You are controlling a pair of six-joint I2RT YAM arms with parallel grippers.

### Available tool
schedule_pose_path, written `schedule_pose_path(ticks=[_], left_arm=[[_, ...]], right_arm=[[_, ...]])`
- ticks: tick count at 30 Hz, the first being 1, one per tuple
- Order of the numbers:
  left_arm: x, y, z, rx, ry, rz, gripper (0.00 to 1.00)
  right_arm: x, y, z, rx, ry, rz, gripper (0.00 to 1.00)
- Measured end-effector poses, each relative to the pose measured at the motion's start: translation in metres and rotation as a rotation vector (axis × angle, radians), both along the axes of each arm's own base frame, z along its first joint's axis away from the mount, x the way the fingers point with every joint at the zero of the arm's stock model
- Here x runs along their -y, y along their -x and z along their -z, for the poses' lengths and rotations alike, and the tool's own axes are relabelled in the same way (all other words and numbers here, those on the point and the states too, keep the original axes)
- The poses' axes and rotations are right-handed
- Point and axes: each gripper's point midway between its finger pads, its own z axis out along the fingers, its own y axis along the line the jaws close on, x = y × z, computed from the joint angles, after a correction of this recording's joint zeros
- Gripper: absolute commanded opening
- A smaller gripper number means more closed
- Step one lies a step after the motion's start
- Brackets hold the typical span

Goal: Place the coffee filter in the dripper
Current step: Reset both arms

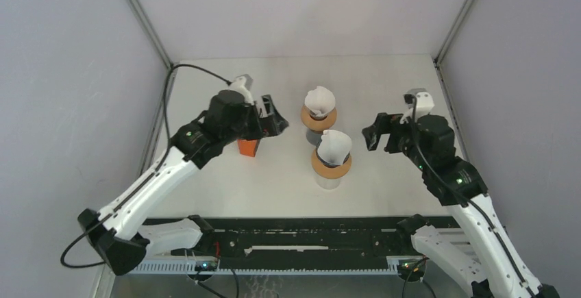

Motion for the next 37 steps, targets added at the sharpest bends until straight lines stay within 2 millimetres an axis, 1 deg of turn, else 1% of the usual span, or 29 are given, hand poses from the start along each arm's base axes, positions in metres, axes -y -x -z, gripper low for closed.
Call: schedule_pose_path(ticks=[3,5,7,10,11,14,17,21,25,31,37], left_arm=[[-0.047,-0.009,-0.006,0.047,0.024,-0.128,1.00],[-0.077,-0.009,-0.017,0.098,0.044,-0.215,1.00],[-0.105,-0.004,-0.034,0.176,0.064,-0.292,1.00],[-0.139,0.012,-0.067,0.313,0.088,-0.382,1.00],[-0.153,0.020,-0.081,0.374,0.095,-0.419,1.00],[-0.185,0.043,-0.107,0.503,0.107,-0.501,1.00],[-0.214,0.062,-0.120,0.593,0.105,-0.591,1.00],[-0.238,0.074,-0.119,0.641,0.076,-0.669,1.00],[-0.248,0.078,-0.117,0.656,0.046,-0.707,1.00],[-0.256,0.083,-0.118,0.675,0.024,-0.728,1.00],[-0.259,0.085,-0.119,0.685,0.011,-0.727,1.00]], right_arm=[[0.026,0.000,-0.016,0.079,0.013,0.090,1.00],[0.042,0.002,-0.026,0.125,0.017,0.145,1.00],[0.056,0.005,-0.036,0.176,0.020,0.196,1.00],[0.074,0.013,-0.054,0.258,0.017,0.268,1.00],[0.079,0.016,-0.059,0.283,0.018,0.288,1.00],[0.089,0.024,-0.070,0.338,0.013,0.328,1.00],[0.095,0.030,-0.079,0.380,0.002,0.351,1.00],[0.101,0.035,-0.084,0.425,-0.013,0.379,1.00],[0.103,0.035,-0.085,0.436,-0.016,0.395,1.00],[0.105,0.034,-0.087,0.445,-0.023,0.407,1.00],[0.106,0.032,-0.083,0.439,-0.021,0.415,1.00]])
